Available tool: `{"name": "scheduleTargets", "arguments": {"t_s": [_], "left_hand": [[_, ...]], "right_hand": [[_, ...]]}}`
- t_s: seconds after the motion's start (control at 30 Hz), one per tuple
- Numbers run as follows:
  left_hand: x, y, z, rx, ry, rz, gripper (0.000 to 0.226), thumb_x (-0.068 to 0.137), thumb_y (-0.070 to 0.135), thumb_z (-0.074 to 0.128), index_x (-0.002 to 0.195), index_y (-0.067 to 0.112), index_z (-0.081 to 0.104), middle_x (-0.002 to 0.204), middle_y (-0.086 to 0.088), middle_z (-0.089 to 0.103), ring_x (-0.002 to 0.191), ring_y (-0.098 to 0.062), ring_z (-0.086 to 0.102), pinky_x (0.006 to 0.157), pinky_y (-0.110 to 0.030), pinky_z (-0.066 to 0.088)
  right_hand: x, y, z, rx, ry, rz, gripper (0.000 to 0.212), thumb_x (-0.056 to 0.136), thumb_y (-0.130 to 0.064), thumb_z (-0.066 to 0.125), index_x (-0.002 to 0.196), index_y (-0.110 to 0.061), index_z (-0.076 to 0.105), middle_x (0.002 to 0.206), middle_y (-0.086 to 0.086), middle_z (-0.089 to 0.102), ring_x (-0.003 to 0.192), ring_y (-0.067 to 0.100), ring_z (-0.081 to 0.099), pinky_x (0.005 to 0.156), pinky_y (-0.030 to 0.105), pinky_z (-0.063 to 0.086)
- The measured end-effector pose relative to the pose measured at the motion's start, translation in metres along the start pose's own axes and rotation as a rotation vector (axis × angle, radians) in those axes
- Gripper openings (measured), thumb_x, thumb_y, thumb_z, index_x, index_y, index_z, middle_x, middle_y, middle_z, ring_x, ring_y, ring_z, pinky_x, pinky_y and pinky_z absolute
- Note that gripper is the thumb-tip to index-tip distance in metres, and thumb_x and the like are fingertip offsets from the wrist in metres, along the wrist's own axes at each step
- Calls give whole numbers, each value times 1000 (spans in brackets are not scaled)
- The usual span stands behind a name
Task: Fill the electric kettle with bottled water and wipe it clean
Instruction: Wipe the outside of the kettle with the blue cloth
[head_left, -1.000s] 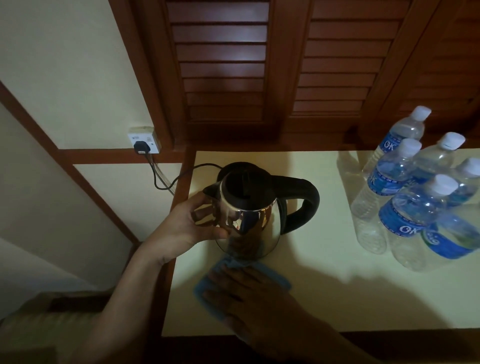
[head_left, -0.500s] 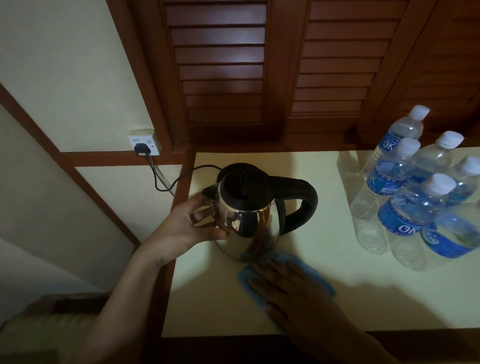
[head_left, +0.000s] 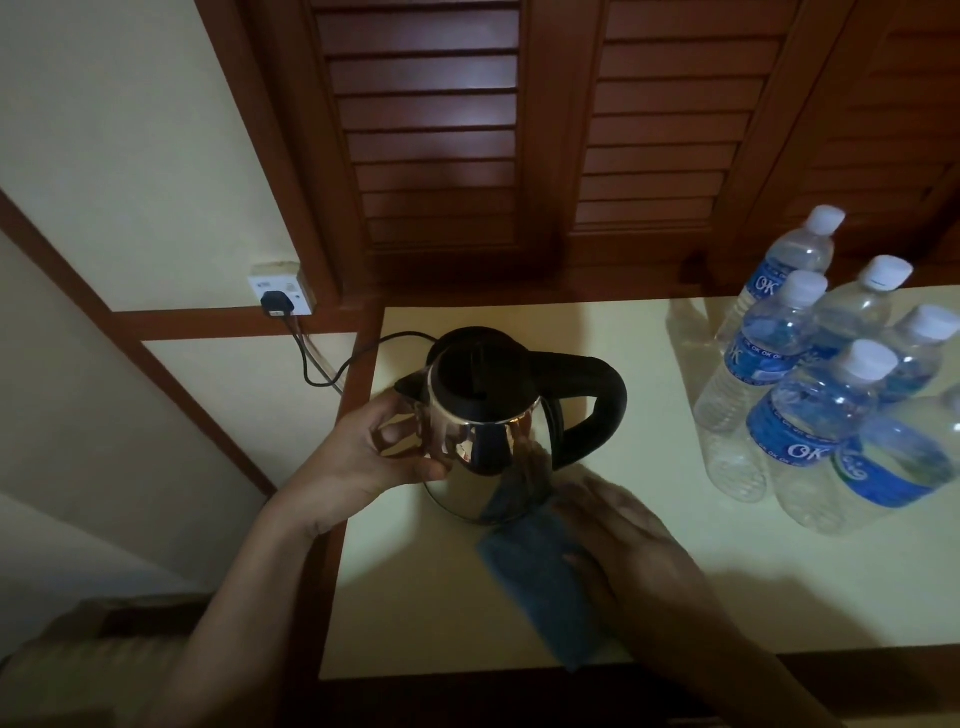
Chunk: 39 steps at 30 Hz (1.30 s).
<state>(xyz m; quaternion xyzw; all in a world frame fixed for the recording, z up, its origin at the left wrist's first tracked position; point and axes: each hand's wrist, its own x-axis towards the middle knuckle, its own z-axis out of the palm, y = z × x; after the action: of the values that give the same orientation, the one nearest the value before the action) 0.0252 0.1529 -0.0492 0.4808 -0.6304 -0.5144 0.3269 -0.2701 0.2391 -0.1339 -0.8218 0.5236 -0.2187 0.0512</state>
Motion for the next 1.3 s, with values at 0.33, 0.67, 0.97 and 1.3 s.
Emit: {"name": "scheduleTargets", "arguments": {"t_s": [0.33,0.67,0.97,1.3], "left_hand": [[-4,6,1,-25,-4,-8,58,71,6,79,123,17,58,98,16,74,109,-1,65,95,-34,47],[-3,3,2,26,15,-14,49,75,-2,79,115,20,63,83,21,70,99,-1,67,97,-37,48],[-3,2,2,-16,21,-14,50,75,-3,78,117,18,61,112,8,74,114,-6,65,91,-24,49],[-4,-1,1,-2,29,15,48,76,-3,78,114,22,62,105,6,75,111,-8,66,93,-27,50]], "right_hand": [[10,4,18,-50,-29,-27,49,94,-33,46,138,-16,58,139,8,63,127,25,60,111,34,41],[6,-7,16,9,162,-113,39,90,-34,51,103,-8,77,103,7,77,101,18,69,96,26,43],[8,-19,-28,137,458,-93,39,95,-11,60,133,-19,61,143,-4,57,135,1,49,112,17,37],[65,-59,-15,238,699,184,8,94,-35,67,100,-36,72,95,-18,73,92,2,69,75,20,59]]}}
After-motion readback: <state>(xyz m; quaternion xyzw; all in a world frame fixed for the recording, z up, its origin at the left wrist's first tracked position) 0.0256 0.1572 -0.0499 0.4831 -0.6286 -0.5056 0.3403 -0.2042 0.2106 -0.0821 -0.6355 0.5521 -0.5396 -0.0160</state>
